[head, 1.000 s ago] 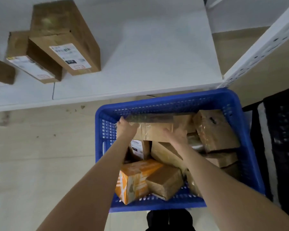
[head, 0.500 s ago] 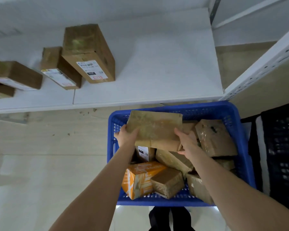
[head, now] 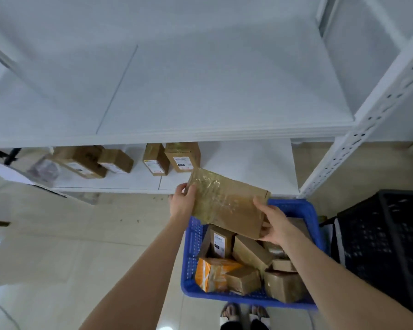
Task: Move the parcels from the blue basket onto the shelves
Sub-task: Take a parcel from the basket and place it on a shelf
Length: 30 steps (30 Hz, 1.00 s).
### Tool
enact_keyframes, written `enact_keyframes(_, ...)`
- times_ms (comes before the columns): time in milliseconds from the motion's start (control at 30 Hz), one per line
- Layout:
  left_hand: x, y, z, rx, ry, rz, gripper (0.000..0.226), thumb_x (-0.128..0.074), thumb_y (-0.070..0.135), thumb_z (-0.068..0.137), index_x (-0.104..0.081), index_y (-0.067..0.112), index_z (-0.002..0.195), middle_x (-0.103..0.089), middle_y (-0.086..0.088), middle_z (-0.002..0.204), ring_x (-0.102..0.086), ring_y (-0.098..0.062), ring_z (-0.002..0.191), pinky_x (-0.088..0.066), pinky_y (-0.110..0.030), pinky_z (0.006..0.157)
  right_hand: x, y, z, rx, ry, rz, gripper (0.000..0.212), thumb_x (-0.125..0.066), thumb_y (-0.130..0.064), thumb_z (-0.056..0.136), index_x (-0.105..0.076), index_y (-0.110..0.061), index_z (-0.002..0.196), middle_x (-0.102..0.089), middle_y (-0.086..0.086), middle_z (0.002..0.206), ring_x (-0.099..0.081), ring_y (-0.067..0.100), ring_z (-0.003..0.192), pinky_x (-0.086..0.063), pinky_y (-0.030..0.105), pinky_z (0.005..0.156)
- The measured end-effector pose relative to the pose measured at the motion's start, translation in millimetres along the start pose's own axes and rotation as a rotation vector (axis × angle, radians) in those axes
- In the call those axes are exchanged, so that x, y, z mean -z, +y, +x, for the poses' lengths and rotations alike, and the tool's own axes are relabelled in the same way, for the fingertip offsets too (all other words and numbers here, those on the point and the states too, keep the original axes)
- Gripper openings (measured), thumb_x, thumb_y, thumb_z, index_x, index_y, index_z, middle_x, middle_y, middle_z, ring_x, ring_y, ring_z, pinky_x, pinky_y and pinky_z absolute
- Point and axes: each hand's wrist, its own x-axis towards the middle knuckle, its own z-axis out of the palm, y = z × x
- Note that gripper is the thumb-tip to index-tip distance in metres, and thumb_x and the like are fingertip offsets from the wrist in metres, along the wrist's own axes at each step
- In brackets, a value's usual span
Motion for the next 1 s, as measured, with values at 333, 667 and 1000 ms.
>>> enact_keyframes(333,67.3,79.3,-54.3,-0.141,0.014,-0.088,0.068,-0.051,0.070,0.080,-0.050,0.015,0.120,-0.059,-0.003,0.110,-0.056,-0.024,0.104,-0.045,-0.044,0.096,-35.7,-34.5,-85.8,0.056,-0.053,0.180,0.029,-0.060,-0.038,0.089,-0.054,-0.014,0.105,-0.058,0.016,0.094,-0.054,0.033,0.085,-0.047,0.052,0.082)
enact_keyframes(667,131.8,122.9,-51.2,-0.352,-0.182,-0.099,0.027,-0.050,0.023,0.092,-0.060,0.013,0.117,-0.060,-0.001,0.091,-0.053,-0.016,0.078,-0.045,-0.034,0.075,-84.2,-20.5,-124.7,0.223,-0.071,0.251,0.032,-0.059,-0.032,0.092,-0.050,-0.020,0.120,-0.053,0.012,0.116,-0.055,0.038,0.098,-0.046,0.061,0.089)
enact_keyframes(1000,170.8,134.3,-57.3,-0.465,-0.256,-0.066,0.045,-0.070,0.049,0.077,-0.056,0.015,0.103,-0.066,-0.006,0.102,-0.065,-0.024,0.094,-0.055,-0.044,0.086,-122.7,7.0,-156.8,0.386,0.119,0.290,0.003,-0.062,-0.009,0.089,-0.061,-0.006,0.091,-0.061,0.011,0.078,-0.058,0.024,0.074,-0.052,0.039,0.065)
